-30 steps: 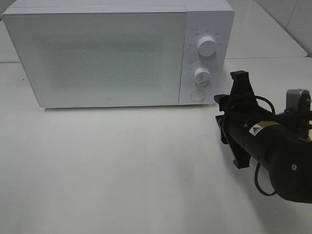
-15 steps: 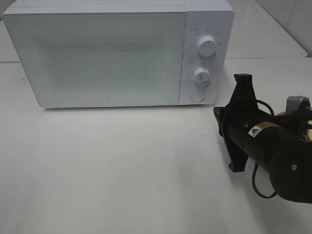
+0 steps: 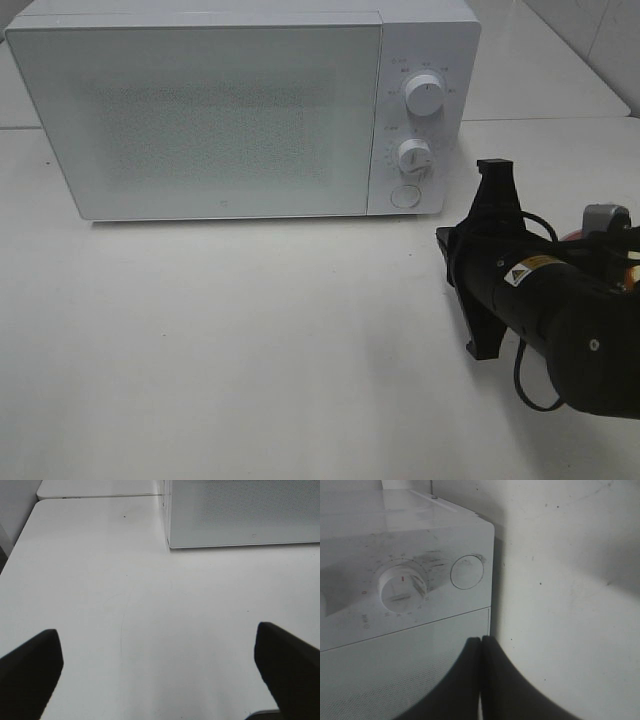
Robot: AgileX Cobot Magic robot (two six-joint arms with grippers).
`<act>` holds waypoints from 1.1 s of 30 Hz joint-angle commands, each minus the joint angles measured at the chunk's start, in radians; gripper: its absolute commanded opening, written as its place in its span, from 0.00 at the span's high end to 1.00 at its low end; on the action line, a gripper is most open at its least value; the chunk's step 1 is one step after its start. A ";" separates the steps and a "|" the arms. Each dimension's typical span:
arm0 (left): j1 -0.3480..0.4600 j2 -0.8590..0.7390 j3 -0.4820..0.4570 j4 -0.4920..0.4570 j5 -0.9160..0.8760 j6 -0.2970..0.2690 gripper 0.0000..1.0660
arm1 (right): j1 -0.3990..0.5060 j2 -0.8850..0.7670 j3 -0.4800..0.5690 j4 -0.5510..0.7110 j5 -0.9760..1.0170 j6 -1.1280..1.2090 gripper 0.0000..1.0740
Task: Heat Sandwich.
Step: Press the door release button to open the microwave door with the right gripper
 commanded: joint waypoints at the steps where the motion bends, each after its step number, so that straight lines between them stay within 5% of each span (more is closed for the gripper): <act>1: -0.001 -0.026 0.004 -0.007 -0.006 -0.003 0.07 | -0.001 0.048 -0.027 -0.014 -0.005 0.040 1.00; 10: -0.001 -0.026 0.004 -0.007 -0.006 -0.003 0.07 | -0.001 0.145 -0.079 -0.029 -0.024 0.107 1.00; 23: -0.001 -0.026 0.004 -0.007 -0.006 -0.003 0.07 | -0.165 0.235 -0.220 -0.226 0.032 0.129 1.00; 33: -0.001 -0.026 0.004 -0.007 -0.006 -0.003 0.07 | -0.198 0.322 -0.329 -0.234 0.065 0.140 1.00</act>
